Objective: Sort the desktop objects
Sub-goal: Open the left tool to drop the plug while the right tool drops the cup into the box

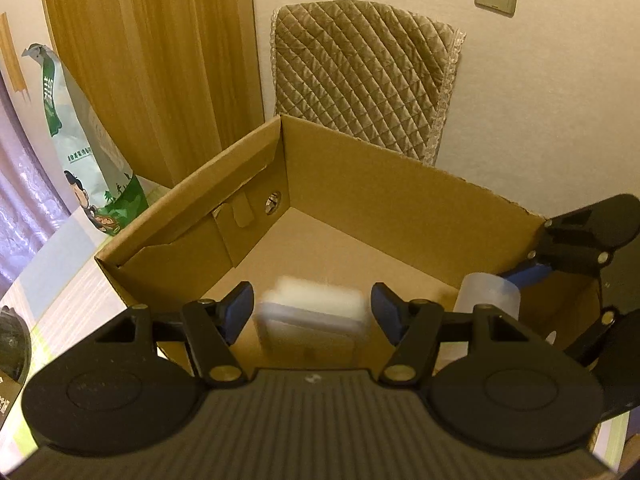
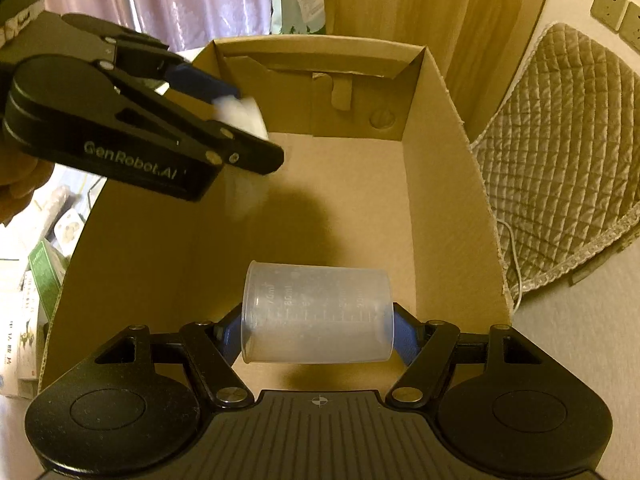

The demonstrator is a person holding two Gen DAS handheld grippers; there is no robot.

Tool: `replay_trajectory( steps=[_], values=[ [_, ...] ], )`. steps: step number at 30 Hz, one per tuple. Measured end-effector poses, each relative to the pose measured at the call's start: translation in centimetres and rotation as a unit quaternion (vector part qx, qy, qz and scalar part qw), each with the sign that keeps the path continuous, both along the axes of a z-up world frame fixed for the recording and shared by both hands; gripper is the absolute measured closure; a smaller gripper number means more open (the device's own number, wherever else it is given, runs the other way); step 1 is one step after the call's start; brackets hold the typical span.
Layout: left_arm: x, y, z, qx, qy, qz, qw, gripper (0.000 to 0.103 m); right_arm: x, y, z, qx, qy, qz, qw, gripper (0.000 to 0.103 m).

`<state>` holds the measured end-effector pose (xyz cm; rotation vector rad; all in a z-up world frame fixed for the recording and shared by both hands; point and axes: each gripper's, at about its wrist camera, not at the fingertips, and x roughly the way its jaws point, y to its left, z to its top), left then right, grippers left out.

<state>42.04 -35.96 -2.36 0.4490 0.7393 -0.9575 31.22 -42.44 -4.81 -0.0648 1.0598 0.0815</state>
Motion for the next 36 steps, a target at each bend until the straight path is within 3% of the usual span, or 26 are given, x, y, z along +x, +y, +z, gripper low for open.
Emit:
replay_trajectory(
  steps=[26,30,36],
  values=[
    [0.1,1.5,1.2,-0.018,-0.011,0.016,0.9997,0.040,0.7,0.7,-0.7,-0.007,0.001,0.009,1.000,0.031],
    [-0.2,1.9,1.5,-0.024,-0.012,0.018,0.9995,0.037,0.2,0.9,-0.2,-0.006,-0.012,0.010,1.000,0.013],
    [-0.7,3.0,2.4,-0.043,-0.019,0.028,0.9985,0.037,-0.5,1.6,0.8,-0.013,-0.027,0.009,1.000,0.013]
  ],
)
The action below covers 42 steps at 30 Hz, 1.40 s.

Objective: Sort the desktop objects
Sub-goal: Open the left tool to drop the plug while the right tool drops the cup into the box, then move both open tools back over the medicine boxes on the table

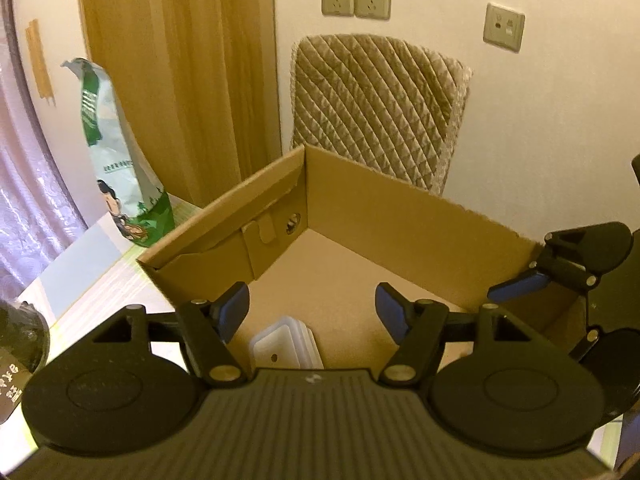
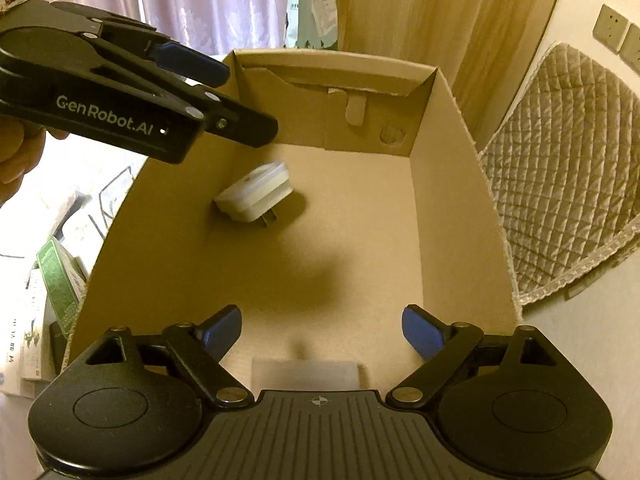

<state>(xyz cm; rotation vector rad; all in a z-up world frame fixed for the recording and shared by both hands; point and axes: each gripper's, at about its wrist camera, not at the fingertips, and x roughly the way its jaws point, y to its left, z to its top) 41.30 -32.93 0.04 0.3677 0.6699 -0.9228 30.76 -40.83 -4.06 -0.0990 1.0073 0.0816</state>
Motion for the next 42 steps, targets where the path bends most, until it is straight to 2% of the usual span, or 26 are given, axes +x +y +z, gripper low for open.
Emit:
replay_trajectory(
  steps=[5,10,13,18,21,26,32,36,42],
  values=[
    [0.1,2.0,1.3,-0.013,-0.012,0.010,0.9998,0.037,-0.5,0.5,2.3,-0.020,-0.049,-0.002,0.999,0.013],
    [0.4,4.7,2.5,-0.017,-0.030,0.031,0.9989,0.037,-0.3,1.3,6.3,-0.032,-0.135,-0.028,0.990,0.013],
    [0.2,6.7,2.7,-0.020,-0.032,0.048,0.9981,0.037,-0.5,2.3,8.6,-0.024,-0.179,-0.013,0.983,0.013],
    [-0.7,11.3,2.1,-0.022,-0.029,0.082,0.9960,0.037,-2.3,4.3,10.0,0.012,-0.198,-0.009,0.980,0.013],
    [-1.2,14.9,1.1,-0.017,-0.022,0.113,0.9933,0.037,-3.8,6.5,9.5,0.034,-0.194,-0.005,0.980,0.013],
    [-2.1,21.5,-1.4,-0.002,-0.005,0.174,0.9848,0.037,-6.4,10.5,7.7,0.066,-0.162,0.009,0.984,0.013],
    [-4.2,28.5,-4.5,0.009,0.016,0.242,0.9700,0.037,-9.7,15.1,6.6,0.068,-0.154,0.036,0.985,0.013],
    [-6.9,31.4,-5.8,-0.003,0.035,0.273,0.9613,0.037,-11.6,18.0,4.6,0.048,-0.164,0.061,0.983,0.013],
    [-11.3,33.4,-7.1,-0.008,0.048,0.281,0.9585,0.035,-12.7,20.3,-0.2,0.041,-0.140,0.094,0.985,0.013]
  ],
)
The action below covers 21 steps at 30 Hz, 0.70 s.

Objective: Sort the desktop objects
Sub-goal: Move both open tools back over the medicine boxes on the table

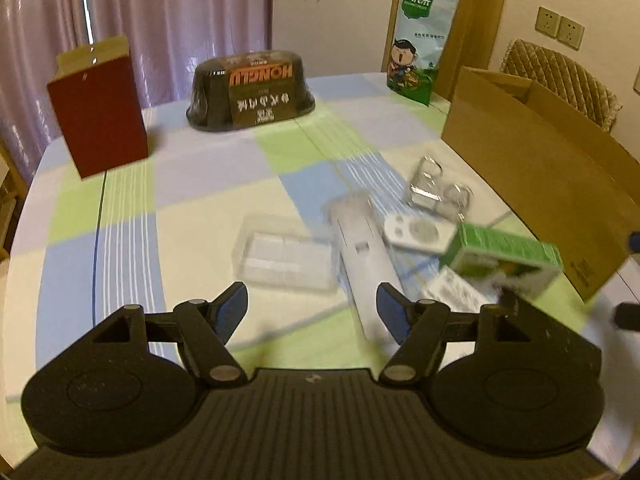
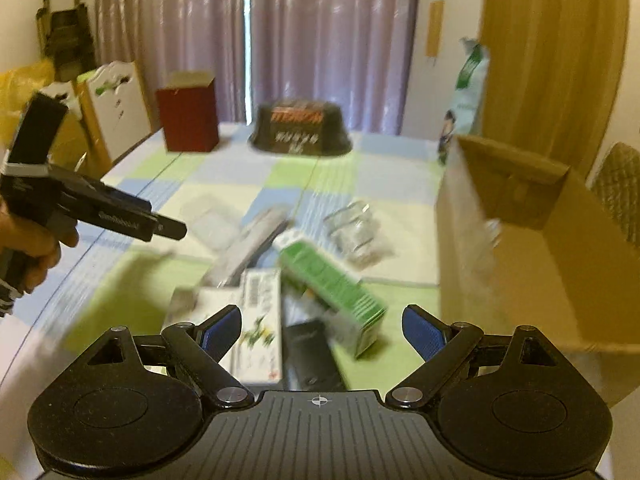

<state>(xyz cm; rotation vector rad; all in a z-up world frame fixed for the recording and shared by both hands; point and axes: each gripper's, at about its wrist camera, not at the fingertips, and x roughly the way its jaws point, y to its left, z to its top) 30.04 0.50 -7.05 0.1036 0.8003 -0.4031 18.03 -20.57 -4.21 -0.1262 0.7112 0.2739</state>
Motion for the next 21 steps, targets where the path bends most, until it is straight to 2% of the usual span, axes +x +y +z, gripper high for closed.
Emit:
replay_trajectory(
  steps=[7,12,16,21],
  values=[
    [-3.2,0.2,-1.2,-0.009,0.016,-0.004,0.9998,0.034,-0.9,1.1,-3.0,-0.018,0.023,0.003,1.000,0.013],
    [-4.0,0.0,-2.0,-0.020,0.028,0.010,0.9994,0.033,-0.3,1.2,-3.3,-0.030,0.025,0.011,0.999,0.013],
    [-4.3,-0.6,-2.2,-0.018,0.031,0.016,0.9992,0.032,1.9,1.4,-2.3,-0.066,0.015,0.047,0.997,0.013],
    [-5.1,-1.1,-2.3,-0.019,0.030,0.036,0.9987,0.029,5.5,1.6,-1.9,-0.123,0.013,0.103,0.987,0.014]
  ],
)
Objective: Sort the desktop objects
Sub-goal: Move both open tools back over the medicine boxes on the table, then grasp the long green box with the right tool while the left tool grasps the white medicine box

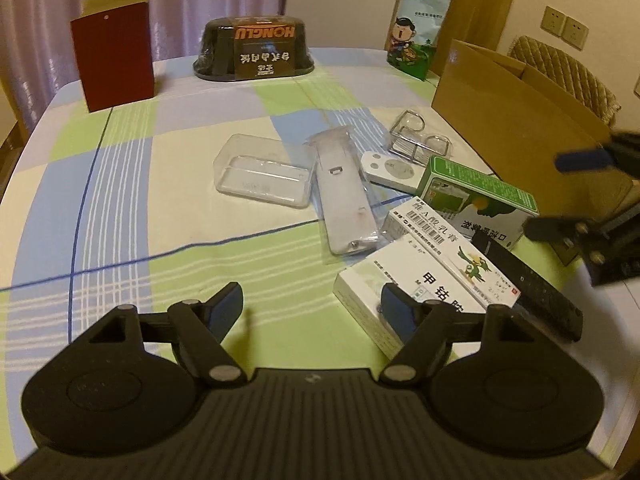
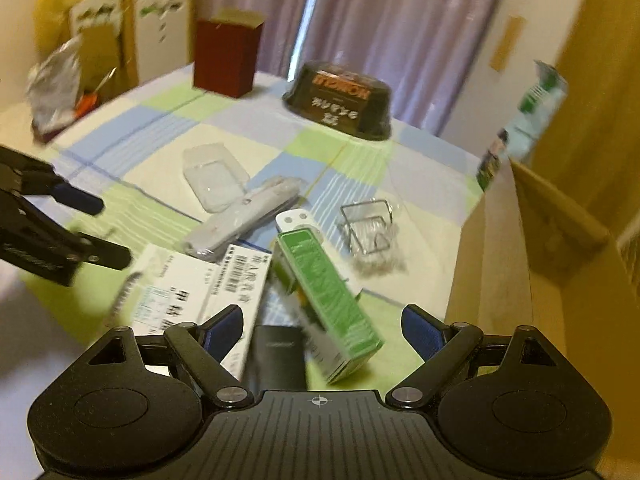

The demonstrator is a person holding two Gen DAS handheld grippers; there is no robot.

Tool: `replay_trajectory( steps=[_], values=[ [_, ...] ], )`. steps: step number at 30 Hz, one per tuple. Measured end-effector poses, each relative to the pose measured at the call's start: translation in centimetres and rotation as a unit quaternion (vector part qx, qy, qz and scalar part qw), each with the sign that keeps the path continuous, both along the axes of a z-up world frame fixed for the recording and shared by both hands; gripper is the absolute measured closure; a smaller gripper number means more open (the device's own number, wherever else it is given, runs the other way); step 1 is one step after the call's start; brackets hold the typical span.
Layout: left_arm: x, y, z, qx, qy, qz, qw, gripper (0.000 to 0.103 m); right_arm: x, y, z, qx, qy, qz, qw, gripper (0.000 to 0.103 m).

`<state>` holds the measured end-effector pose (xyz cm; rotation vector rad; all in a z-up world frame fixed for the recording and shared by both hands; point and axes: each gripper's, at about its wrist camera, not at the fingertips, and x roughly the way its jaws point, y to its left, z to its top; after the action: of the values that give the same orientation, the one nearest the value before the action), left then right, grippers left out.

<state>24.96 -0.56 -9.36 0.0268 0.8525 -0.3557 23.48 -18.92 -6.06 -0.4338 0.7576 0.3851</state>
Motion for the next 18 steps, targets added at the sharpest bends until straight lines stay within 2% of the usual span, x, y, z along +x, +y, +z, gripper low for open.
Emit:
replay_trajectory(
  steps=[4,10,11,12,17,18],
  values=[
    [-1.1,-0.6,-0.1,0.004,-0.003,0.007,1.0000,0.028,2.4,0.4,-0.7,-0.040,0.011,0.045,0.998,0.014],
    [-2.8,-2.1,0.1,0.000,-0.001,0.014,0.9999,0.024,4.6,0.4,-2.3,-0.060,0.049,0.072,0.994,0.015],
    [-3.1,-2.5,0.2,0.000,-0.001,0.013,0.9999,0.021,4.8,0.4,-2.6,-0.061,0.057,0.074,0.994,0.022],
    [-3.5,-3.1,0.2,0.000,-0.001,0.010,0.9999,0.020,5.1,0.5,-2.9,-0.064,0.064,0.075,0.993,0.034],
    [-4.6,-6.2,-0.4,0.005,0.006,-0.015,0.9999,0.016,6.0,0.8,-3.7,-0.072,0.088,0.078,0.990,0.037],
    [-4.6,-6.8,-0.6,0.010,0.008,-0.017,0.9998,0.015,6.1,0.8,-3.8,-0.074,0.091,0.077,0.990,0.046]
  ],
)
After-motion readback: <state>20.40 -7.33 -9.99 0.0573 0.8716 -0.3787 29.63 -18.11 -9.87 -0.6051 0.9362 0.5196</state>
